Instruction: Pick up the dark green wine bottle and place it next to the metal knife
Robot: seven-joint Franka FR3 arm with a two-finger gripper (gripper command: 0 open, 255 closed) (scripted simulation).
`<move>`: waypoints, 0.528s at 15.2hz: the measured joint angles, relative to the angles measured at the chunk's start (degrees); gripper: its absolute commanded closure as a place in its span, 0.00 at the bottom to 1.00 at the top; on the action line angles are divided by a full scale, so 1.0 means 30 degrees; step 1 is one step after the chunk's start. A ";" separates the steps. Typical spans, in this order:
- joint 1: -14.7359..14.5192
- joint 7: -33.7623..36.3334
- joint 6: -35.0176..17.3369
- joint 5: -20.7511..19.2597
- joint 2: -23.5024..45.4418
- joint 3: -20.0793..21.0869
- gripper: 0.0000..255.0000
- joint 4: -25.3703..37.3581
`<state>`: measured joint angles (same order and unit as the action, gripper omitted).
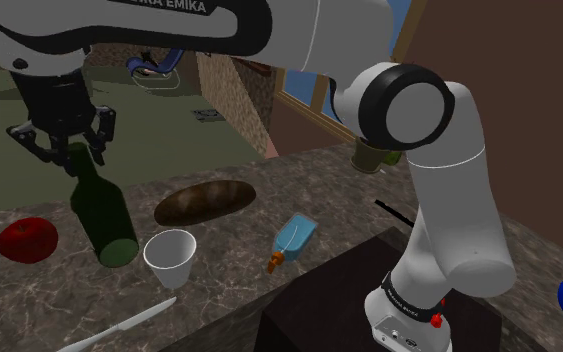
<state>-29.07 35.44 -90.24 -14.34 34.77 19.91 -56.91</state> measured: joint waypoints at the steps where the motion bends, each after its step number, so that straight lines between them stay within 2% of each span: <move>1: 0.0071 0.0028 -0.0270 0.0024 -0.0109 0.0011 1.00 -0.0385; 8: 0.0503 0.0252 -0.2420 0.0112 -0.0610 0.0043 1.00 -0.3076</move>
<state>-27.56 36.19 -97.50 -14.00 32.94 20.04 -66.14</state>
